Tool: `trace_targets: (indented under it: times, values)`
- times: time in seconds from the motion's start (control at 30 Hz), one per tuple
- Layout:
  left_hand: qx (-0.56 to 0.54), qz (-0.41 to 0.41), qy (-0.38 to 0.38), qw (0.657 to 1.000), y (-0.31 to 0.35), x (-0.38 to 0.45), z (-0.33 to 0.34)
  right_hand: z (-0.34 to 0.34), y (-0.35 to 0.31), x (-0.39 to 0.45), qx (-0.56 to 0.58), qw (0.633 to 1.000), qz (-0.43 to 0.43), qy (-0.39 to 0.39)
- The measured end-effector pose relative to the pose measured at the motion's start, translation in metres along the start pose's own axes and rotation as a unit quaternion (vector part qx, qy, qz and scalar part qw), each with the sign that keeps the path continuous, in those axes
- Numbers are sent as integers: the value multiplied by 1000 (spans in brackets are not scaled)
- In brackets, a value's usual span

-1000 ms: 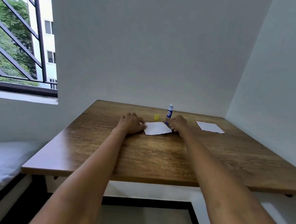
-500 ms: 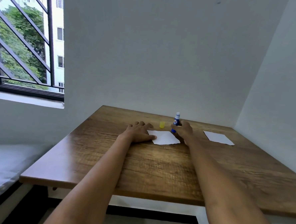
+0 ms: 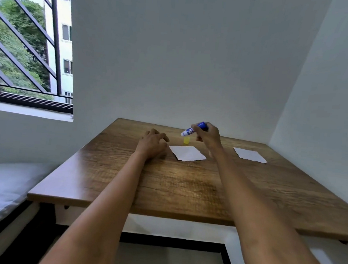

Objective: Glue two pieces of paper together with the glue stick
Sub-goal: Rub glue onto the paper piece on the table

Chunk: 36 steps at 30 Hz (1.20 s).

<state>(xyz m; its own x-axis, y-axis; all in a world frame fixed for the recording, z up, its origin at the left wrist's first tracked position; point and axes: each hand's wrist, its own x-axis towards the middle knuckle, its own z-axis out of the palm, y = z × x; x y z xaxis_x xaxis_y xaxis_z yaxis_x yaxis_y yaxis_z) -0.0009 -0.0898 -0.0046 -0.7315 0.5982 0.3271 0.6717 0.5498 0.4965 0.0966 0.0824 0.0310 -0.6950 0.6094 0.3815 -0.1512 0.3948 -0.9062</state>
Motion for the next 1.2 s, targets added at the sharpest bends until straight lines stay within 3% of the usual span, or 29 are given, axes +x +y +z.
trace_targets:
  times: [0.13, 0.3, 0.53, 0.9, 1.2]
  values:
    - [62, 27, -11, 998, 2, -7, 0, 16, 3, -7, 1, 999, 32, -21]
    - [113, 46, -20, 992, 3, -7, 3, 37, 2, -7, -112, 994, -2, 8]
    - [151, 50, -37, 987, 1, -3, 7, 50, -10, -3, -219, 975, -44, -16]
    - [156, 38, -55, 985, 6, -6, 6, 48, -9, 0, -245, 968, -38, -42]
    - [161, 50, -63, 984, 3, -4, 5, 15, 0, 1, -209, 978, -13, -8]
